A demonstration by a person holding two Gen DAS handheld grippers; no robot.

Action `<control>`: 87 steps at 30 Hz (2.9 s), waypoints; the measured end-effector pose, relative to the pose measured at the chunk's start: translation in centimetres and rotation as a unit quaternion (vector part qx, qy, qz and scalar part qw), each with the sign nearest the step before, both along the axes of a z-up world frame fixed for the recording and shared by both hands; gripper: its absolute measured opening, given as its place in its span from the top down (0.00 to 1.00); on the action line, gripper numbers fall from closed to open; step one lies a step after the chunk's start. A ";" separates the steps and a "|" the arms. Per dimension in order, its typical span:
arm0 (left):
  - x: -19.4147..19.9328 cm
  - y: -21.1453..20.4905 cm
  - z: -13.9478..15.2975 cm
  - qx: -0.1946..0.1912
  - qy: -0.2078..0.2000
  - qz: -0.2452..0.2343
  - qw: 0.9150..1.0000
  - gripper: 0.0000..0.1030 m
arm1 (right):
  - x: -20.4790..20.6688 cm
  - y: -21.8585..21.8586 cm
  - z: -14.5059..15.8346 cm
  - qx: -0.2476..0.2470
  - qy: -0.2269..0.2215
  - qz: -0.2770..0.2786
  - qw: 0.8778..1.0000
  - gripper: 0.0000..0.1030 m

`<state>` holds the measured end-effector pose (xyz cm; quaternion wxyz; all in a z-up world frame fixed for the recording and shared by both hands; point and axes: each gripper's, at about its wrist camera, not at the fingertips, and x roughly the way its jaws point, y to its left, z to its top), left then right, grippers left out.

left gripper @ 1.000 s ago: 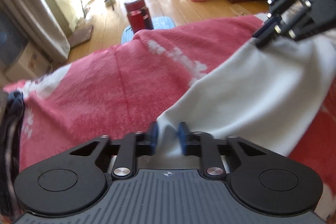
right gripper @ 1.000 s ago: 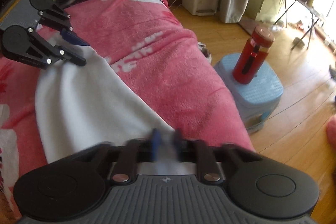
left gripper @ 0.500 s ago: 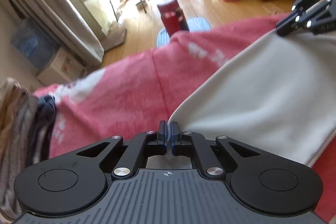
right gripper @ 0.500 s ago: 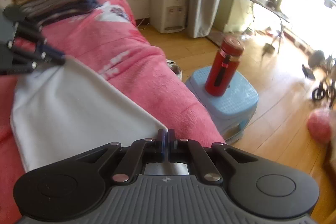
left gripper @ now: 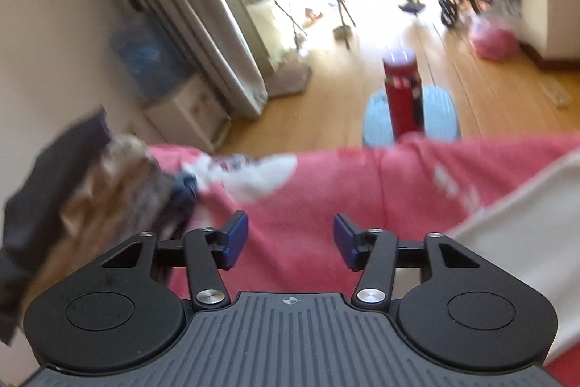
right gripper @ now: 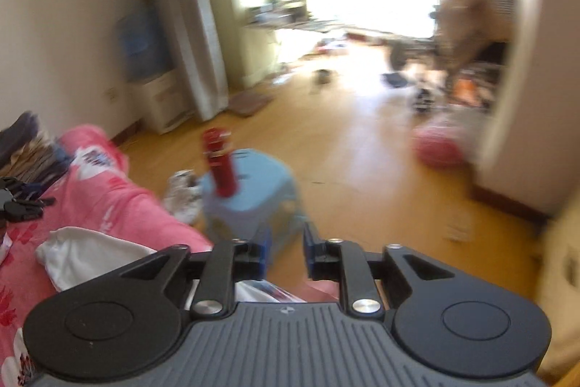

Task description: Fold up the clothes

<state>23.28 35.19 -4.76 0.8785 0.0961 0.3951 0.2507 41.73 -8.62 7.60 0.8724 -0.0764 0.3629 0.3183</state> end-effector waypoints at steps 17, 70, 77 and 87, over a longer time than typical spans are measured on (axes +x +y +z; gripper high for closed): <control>17.6 -27.9 -6.4 -0.263 0.074 -0.350 0.896 0.39 | 5.3 -10.4 -16.7 0.036 0.162 -0.090 0.982 0.44; 23.5 -34.1 -12.3 -0.255 0.066 -0.399 0.878 0.40 | 10.5 -5.4 -23.7 0.017 0.128 0.029 0.991 0.97; 23.5 -34.2 -12.1 -0.252 0.067 -0.383 0.886 0.39 | 11.9 -6.3 -24.0 0.033 0.164 -0.048 0.985 0.83; 22.1 -32.4 -8.1 -0.257 0.040 -0.348 0.901 0.39 | 7.7 -17.0 -14.0 0.132 0.092 -0.167 0.973 0.70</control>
